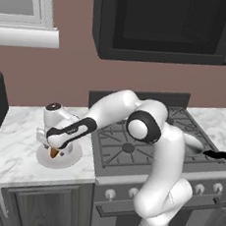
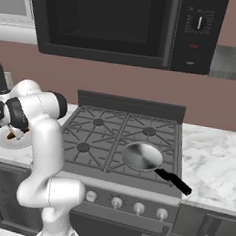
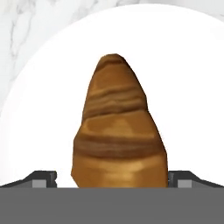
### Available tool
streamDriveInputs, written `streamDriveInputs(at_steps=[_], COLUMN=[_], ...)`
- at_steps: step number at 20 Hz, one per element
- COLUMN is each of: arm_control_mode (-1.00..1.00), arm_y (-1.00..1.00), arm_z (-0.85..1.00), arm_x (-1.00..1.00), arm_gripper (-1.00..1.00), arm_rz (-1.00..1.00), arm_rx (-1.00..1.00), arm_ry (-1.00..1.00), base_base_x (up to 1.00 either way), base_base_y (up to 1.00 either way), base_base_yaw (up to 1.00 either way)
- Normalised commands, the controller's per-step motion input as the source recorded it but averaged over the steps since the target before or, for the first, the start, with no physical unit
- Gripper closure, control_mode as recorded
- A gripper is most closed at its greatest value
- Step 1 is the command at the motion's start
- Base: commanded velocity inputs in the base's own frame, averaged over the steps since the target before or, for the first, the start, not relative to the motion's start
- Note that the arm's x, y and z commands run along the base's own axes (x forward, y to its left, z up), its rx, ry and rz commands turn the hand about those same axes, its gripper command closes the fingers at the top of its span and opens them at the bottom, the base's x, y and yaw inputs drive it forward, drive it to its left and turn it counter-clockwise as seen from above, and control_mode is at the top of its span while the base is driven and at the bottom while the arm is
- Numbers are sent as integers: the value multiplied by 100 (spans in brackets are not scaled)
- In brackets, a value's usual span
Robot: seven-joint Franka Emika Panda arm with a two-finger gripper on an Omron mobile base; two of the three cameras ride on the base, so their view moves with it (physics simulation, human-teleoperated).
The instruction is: Pick the croissant and place it on the pan. Then turn on the stove to warm the croissant.
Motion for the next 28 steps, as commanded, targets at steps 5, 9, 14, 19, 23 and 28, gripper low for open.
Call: streamDriveInputs(at_steps=[5,9,14,19,23,28], arm_control_mode=[-100,-100,-100,-100,-100,-100], arm_y=[0,-5,-13,-18,-7,-7], arm_z=[-25,-23,-23,-10,18,48], arm_x=[0,0,0,-11,-52,-65], arm_gripper=[100,100,100,100,100,100], arm_rz=[0,0,0,0,0,0], arm_rx=[0,0,0,0,0,1], arm_ry=[4,6,5,2,-10,-25], base_base_x=[0,0,0,0,0,0], base_base_y=[0,0,0,0,0,0], base_base_yaw=[0,0,0,0,0,0])
